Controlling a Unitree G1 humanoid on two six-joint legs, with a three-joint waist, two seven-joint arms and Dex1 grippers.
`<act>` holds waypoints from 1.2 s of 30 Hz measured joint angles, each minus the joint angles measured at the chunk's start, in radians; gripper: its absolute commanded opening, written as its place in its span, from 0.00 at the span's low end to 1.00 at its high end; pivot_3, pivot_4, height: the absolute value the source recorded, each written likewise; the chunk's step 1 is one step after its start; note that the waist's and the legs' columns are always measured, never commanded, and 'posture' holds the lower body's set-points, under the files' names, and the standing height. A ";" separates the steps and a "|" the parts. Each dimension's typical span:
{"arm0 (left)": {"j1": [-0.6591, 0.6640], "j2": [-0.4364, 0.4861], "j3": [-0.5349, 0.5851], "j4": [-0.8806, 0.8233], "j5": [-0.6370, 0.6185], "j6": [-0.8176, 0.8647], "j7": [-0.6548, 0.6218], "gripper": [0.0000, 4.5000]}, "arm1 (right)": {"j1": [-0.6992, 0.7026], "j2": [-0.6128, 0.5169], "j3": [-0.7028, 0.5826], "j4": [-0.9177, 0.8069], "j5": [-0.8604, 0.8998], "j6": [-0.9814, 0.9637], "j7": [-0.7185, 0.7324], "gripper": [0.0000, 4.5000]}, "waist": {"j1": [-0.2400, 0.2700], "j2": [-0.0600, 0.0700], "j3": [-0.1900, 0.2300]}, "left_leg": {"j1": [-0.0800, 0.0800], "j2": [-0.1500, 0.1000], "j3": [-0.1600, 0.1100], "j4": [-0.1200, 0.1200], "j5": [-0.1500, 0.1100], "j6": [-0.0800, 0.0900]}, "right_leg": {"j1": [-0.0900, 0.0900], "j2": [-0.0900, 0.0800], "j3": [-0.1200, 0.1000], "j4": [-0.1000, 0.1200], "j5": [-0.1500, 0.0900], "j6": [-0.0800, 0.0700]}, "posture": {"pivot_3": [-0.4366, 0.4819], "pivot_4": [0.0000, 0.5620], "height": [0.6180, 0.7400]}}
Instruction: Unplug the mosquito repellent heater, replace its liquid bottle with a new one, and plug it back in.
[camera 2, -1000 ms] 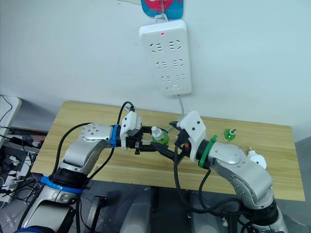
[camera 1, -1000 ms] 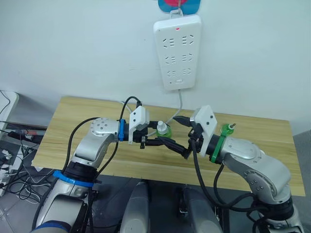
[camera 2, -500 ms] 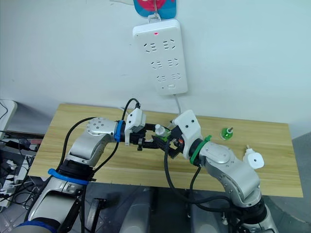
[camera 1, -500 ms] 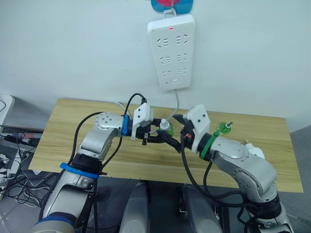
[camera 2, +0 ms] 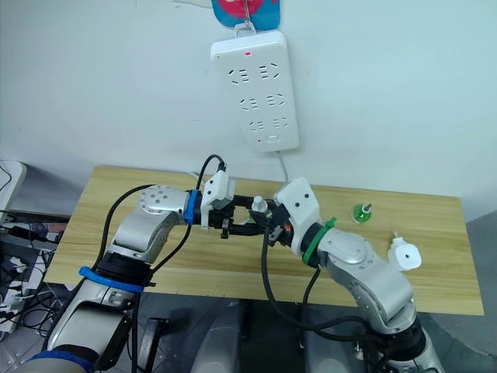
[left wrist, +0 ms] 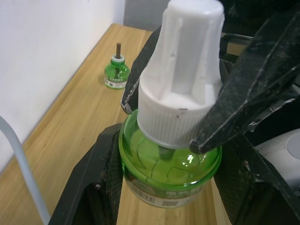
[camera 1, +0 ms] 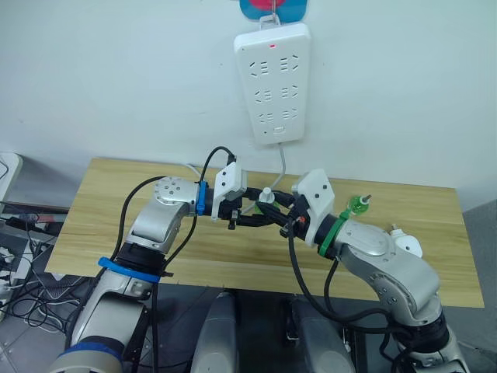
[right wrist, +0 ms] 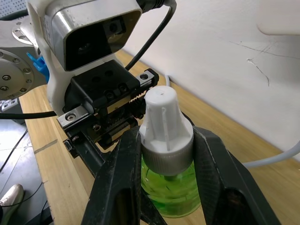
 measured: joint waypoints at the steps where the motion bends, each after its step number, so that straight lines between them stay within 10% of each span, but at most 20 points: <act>1: 0.001 -0.003 0.005 0.004 -0.005 -0.023 -0.012 0.51 | -0.005 -0.017 -0.008 -0.001 0.011 -0.008 0.027 0.26 | 0.000 0.000 0.000 | 0.000 0.000 0.000 0.000 0.000 0.000 | 0.000 0.000 0.000 0.000 0.000 0.000 | 0.56 0.62 1.00; 20: 0.034 -0.038 0.015 0.027 -0.100 -0.195 -0.270 0.51 | -0.238 -0.273 0.031 0.377 0.069 -0.409 0.842 0.26 | -0.005 0.000 0.000 | 0.000 0.000 -0.002 0.002 0.000 0.001 | 0.001 0.000 -0.004 0.001 0.000 -0.001 | 0.57 0.59 1.00; 29: 0.035 -0.032 0.023 0.050 -0.091 -0.186 -0.227 0.51 | -0.270 -0.328 -0.035 0.452 0.069 -0.408 0.881 0.96 | -0.003 0.000 0.000 | 0.000 0.000 -0.004 0.003 0.000 0.001 | 0.002 0.000 -0.006 0.002 0.001 -0.001 | 0.57 0.59 1.00; 36: 0.078 -0.047 0.062 0.026 -0.055 -0.139 -0.034 0.51 | -0.053 -0.326 -0.223 0.130 0.146 -0.157 0.546 0.99 | 0.004 -0.001 0.000 | -0.001 0.000 -0.008 0.003 0.000 0.000 | 0.003 0.000 -0.011 0.003 0.001 -0.001 | 0.56 0.59 1.00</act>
